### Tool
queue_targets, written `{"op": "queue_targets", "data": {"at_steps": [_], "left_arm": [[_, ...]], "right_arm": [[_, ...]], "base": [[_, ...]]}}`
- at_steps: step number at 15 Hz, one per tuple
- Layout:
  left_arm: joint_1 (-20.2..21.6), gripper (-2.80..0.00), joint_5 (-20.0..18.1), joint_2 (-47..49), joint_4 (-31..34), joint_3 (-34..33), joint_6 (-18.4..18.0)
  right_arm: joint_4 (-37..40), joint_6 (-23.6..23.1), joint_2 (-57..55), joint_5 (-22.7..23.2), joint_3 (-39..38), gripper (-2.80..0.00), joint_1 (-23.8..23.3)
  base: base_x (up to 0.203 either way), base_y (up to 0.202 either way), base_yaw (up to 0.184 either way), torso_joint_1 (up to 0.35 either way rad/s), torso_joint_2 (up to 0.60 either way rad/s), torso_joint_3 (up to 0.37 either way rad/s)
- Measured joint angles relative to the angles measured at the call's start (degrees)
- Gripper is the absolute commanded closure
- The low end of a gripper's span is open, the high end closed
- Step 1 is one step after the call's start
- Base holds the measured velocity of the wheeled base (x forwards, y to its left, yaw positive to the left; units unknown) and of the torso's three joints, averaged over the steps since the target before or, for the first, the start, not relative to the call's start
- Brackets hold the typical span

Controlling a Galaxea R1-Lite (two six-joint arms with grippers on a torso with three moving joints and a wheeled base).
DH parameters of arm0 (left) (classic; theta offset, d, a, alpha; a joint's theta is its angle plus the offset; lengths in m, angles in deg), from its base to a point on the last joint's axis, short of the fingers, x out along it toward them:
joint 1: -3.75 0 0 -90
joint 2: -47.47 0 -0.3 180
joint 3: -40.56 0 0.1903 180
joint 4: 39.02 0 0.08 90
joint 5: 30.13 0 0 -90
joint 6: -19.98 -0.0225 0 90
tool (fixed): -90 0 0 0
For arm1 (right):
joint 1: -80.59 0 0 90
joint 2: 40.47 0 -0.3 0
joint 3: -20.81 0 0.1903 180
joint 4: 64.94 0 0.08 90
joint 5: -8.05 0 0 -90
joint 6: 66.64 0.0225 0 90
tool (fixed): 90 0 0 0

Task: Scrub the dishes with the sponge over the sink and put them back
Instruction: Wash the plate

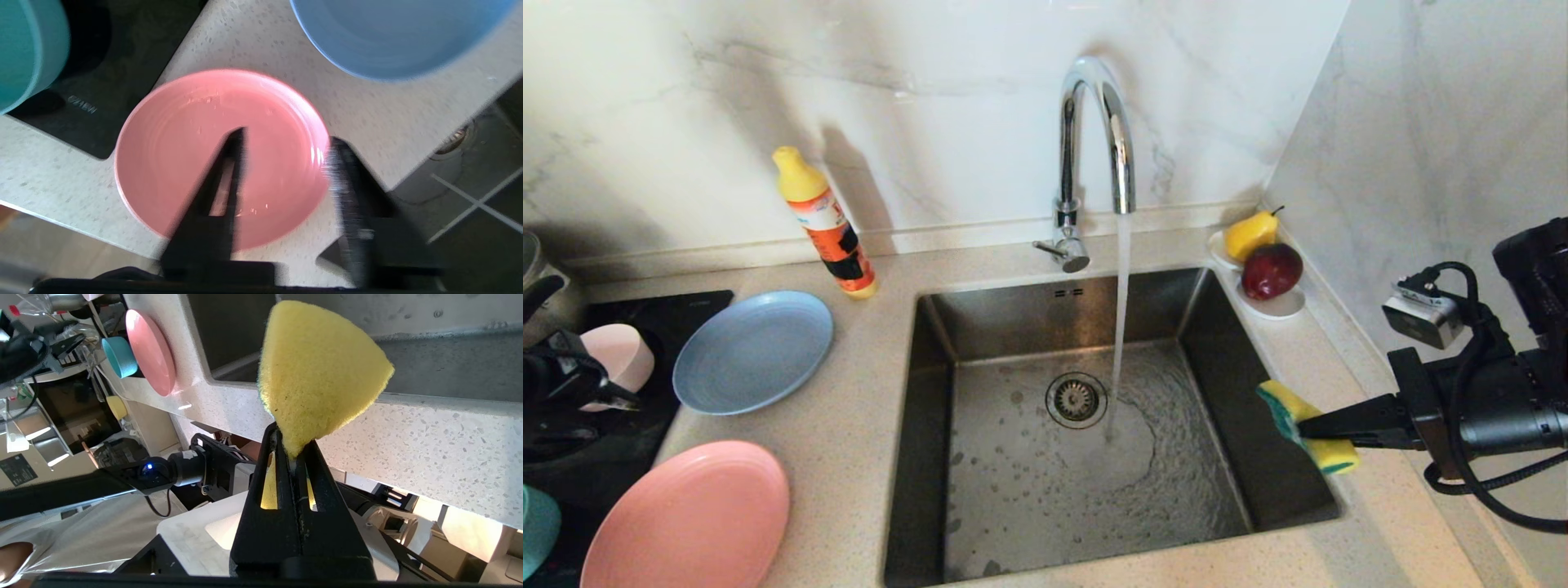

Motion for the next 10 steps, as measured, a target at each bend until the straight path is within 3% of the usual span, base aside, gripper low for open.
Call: {"op": "queue_targets", "data": {"at_steps": [7, 10], "left_arm": [[0.0, -2.8, 0.4, 10.8, -5.1, 1.5, 1.8], [0.0, -2.8, 3.1, 14.3, -7.6, 1.5, 2.2]], "right_arm": [[-0.1, -0.5, -1.8, 0.1, -0.5, 0.0, -0.5], [-0.2, -0.5, -2.5, 0.1, -0.5, 0.0, -1.1]], "base": [[0.0, 0.0, 0.0, 0.0, 0.0, 0.0], [0.0, 0.0, 0.0, 0.0, 0.0, 0.0]]}}
